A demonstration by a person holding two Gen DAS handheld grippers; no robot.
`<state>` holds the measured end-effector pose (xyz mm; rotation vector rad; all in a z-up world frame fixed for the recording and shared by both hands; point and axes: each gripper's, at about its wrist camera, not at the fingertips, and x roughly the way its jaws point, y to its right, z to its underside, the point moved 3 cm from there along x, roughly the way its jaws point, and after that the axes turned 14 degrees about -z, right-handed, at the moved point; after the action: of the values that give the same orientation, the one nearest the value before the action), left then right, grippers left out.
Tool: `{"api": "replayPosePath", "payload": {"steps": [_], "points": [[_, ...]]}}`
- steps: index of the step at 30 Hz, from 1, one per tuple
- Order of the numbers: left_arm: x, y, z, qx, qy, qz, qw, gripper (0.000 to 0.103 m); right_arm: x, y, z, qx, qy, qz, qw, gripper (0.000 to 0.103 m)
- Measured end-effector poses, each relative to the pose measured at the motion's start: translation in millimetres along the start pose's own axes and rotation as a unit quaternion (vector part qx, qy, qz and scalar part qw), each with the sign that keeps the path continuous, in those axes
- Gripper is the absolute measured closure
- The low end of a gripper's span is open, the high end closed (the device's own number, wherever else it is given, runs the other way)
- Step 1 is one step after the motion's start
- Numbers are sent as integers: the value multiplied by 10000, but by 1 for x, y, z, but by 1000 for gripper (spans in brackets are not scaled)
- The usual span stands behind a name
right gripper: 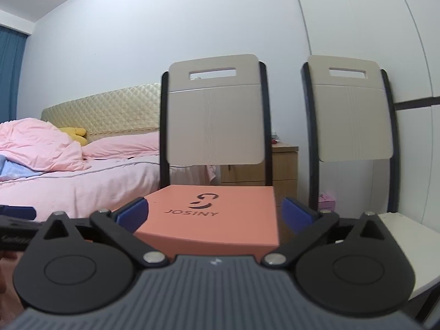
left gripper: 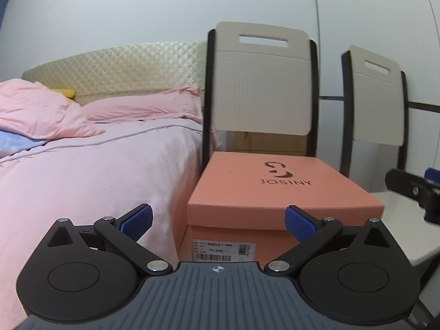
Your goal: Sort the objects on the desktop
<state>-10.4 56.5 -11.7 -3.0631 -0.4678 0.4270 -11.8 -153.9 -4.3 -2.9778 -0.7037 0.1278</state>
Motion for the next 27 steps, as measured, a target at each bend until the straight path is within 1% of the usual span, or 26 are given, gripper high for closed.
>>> {"api": "replayPosePath", "payload": {"steps": [2,4,7,12,18,23,27], "points": [[1,0,0,-25,-12,-34,10000,0,2,-2,1,22,-32,-90,10000,0],[2,-1,1,-45,-45,-23,10000,0,3,-1,2,20,-42,-85,10000,0],[2,1,2,10,-55,1,10000,0,3,2,3,41,-16,-18,10000,0],[2,-1,1,-34,-70,-12,10000,0,4,8,6,87,-40,111,9999,0],[2,-1,1,-53,-77,-28,10000,0,5,10,8,64,-65,164,9998,0],[4,-3,1,-90,-178,-19,9998,0,4,12,9,52,-72,203,9998,0],[2,-3,0,-92,-105,-41,9999,0,4,14,9,41,-79,230,9997,0]]}}
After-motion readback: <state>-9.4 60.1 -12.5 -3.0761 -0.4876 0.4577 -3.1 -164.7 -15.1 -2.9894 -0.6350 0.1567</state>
